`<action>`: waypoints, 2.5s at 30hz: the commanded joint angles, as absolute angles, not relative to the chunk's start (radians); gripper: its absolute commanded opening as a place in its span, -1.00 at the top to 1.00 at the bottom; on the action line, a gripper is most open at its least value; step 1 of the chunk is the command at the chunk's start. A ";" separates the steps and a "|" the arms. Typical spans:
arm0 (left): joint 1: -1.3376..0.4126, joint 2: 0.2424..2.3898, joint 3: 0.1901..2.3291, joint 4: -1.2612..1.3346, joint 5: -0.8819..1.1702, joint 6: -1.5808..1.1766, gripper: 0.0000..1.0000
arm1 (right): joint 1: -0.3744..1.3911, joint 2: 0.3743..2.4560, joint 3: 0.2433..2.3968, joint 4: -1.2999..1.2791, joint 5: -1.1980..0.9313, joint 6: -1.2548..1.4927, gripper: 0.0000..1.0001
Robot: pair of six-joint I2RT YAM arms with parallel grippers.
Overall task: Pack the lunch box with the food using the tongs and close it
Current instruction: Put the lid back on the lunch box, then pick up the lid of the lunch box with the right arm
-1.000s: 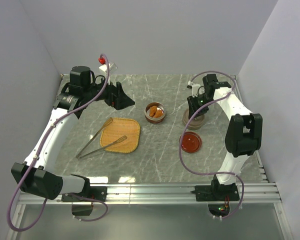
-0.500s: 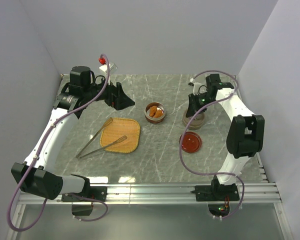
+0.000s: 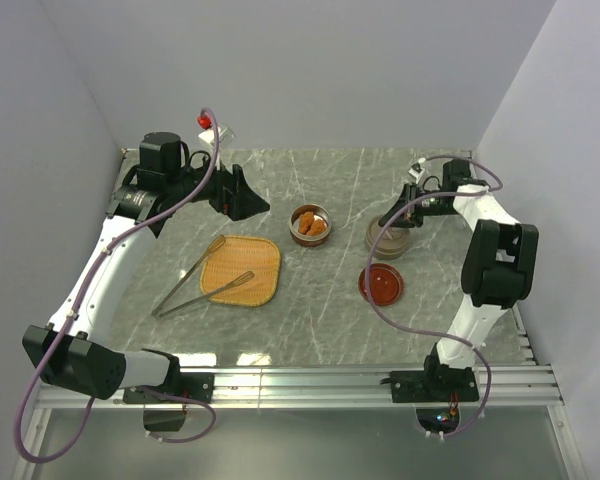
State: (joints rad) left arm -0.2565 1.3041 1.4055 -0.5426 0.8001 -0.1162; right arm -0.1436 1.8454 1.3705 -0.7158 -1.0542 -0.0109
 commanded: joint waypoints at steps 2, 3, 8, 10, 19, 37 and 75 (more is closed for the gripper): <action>-0.253 1.290 1.416 -0.525 0.821 -0.100 -0.99 | -0.143 1.888 1.362 -0.632 -1.103 0.064 0.85; -0.253 1.290 1.416 -0.525 0.821 -0.100 -0.99 | -0.143 1.894 1.358 -0.626 -1.104 0.071 0.85; -0.253 1.292 1.416 -0.529 0.819 -0.100 -0.99 | -0.143 1.940 1.353 -0.592 -1.121 0.106 0.85; -0.255 1.290 1.416 -0.528 0.816 -0.100 -0.99 | -0.141 1.962 1.355 -0.591 -1.121 0.113 0.85; -0.253 1.292 1.413 -0.515 0.816 -0.115 -0.99 | -0.138 1.994 1.328 -0.564 -1.095 0.133 0.85; -0.253 1.308 1.437 -0.519 0.834 -0.095 -0.99 | -0.089 1.750 1.462 -0.915 -1.063 -0.291 0.10; -0.253 1.253 1.396 -0.577 0.881 0.018 -0.99 | 0.454 1.436 0.802 -0.641 -0.164 -0.583 -0.04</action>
